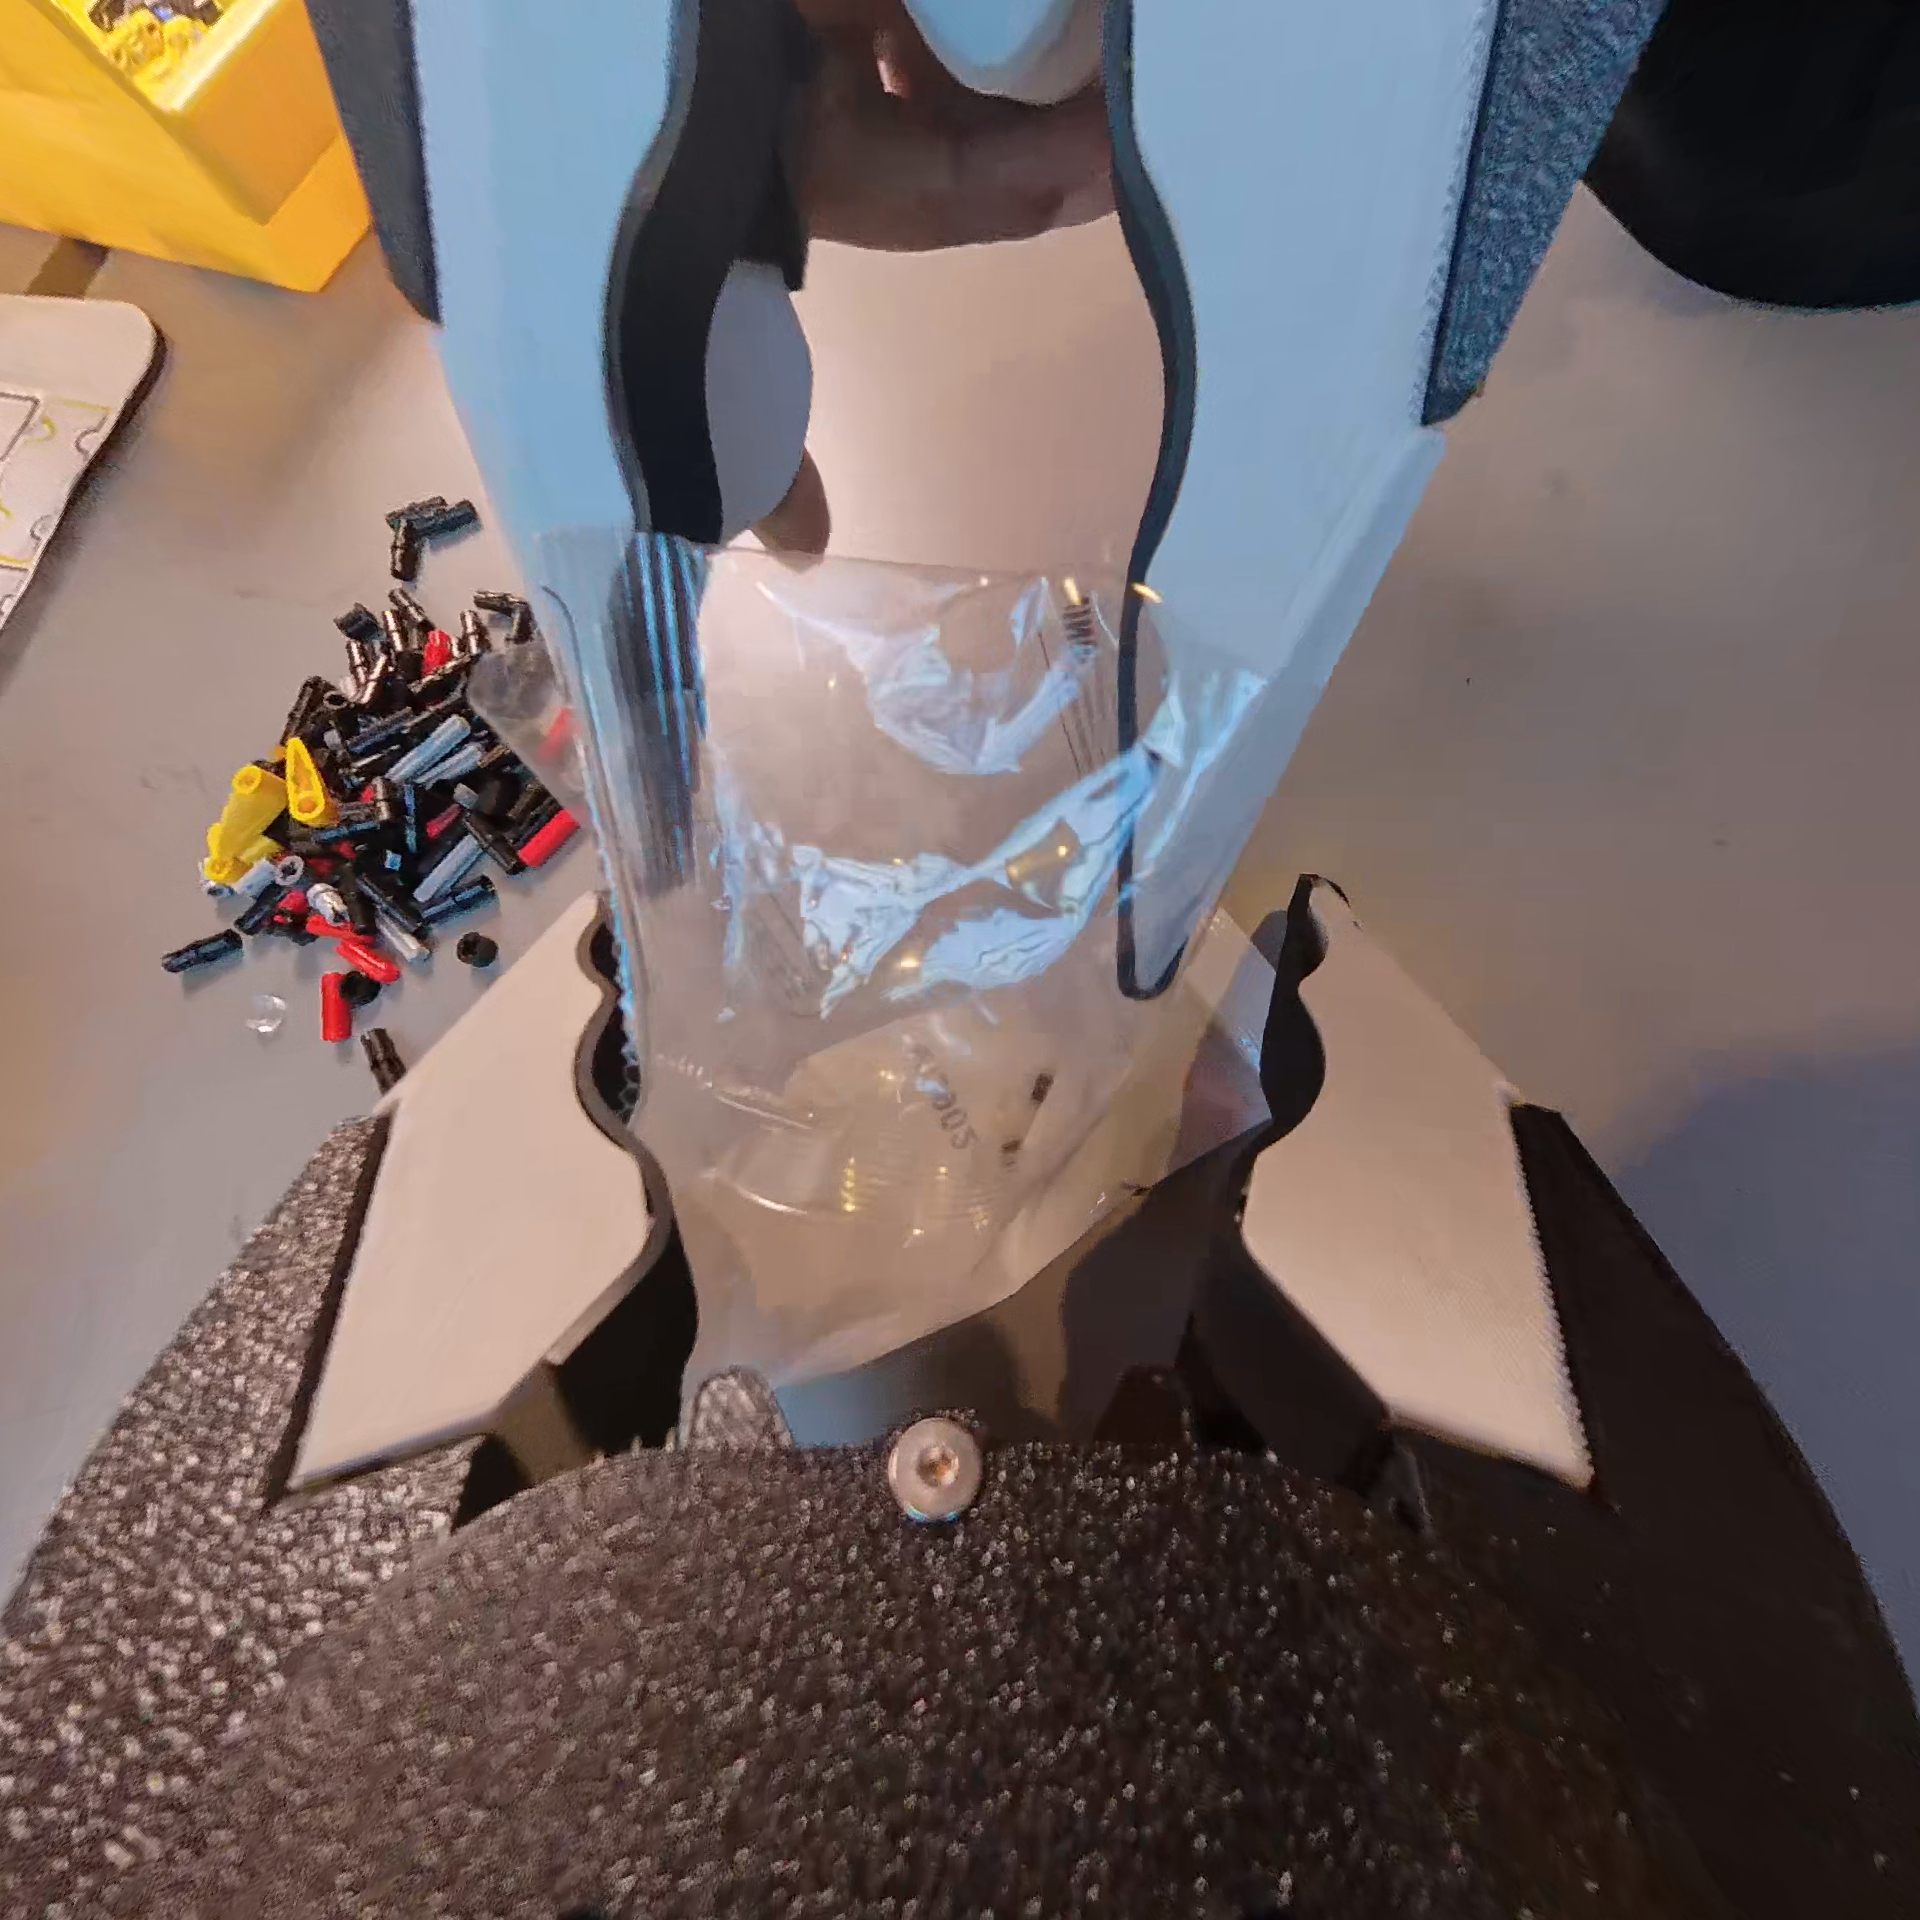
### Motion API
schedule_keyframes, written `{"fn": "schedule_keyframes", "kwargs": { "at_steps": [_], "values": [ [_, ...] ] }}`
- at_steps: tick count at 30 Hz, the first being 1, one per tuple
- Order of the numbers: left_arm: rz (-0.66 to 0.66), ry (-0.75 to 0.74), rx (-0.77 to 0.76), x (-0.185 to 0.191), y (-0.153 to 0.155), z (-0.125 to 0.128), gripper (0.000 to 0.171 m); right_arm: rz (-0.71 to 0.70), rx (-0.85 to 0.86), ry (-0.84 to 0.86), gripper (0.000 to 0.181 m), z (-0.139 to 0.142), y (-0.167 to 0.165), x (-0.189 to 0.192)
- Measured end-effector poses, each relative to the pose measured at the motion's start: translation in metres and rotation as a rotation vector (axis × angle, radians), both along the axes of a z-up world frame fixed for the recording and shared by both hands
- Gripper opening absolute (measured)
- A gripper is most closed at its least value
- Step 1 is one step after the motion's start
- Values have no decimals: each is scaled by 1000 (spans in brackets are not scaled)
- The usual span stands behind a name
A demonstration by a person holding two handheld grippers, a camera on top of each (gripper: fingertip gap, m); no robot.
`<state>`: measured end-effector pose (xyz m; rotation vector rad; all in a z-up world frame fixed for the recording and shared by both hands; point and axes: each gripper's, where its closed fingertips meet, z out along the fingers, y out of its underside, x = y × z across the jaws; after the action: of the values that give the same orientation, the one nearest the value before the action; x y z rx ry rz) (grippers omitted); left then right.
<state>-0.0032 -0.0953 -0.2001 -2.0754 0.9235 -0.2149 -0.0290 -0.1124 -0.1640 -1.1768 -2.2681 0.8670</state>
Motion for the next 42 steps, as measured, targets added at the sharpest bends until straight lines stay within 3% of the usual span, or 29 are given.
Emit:
{"fn": "schedule_keyframes", "kwargs": {
  "at_steps": [8, 15, 22, 26, 29, 34, 38, 42],
  "values": [
    [-7, 22, 60, -3, 3, 5, 76, -8, -64, -3, 63, 11, -1, 5],
    [-56, -73, 110, 2, -1, 22, 86, 45, -117, -3, 56, 24, -2, 18],
    [-98, -138, 124, 4, -6, 31, 71, 89, -131, -15, 45, 34, 8, 38],
    [-105, -151, 132, 3, -7, 35, 69, 79, -166, 40, 46, 52, 25, 46],
    [-105, -161, 134, 0, -8, 37, 68, -22, -180, 98, 43, 60, 58, 46],
    [-102, -141, 118, -4, -8, 32, 65, -273, -80, 73, 39, 15, 122, 34],
    [-107, -139, 127, -4, -8, 32, 63, -296, -82, 6, 37, -20, 118, 21],
    [-111, -138, 150, -5, -8, 36, 63, -167, -167, 24, 36, -9, 86, 17]
  ]
}}
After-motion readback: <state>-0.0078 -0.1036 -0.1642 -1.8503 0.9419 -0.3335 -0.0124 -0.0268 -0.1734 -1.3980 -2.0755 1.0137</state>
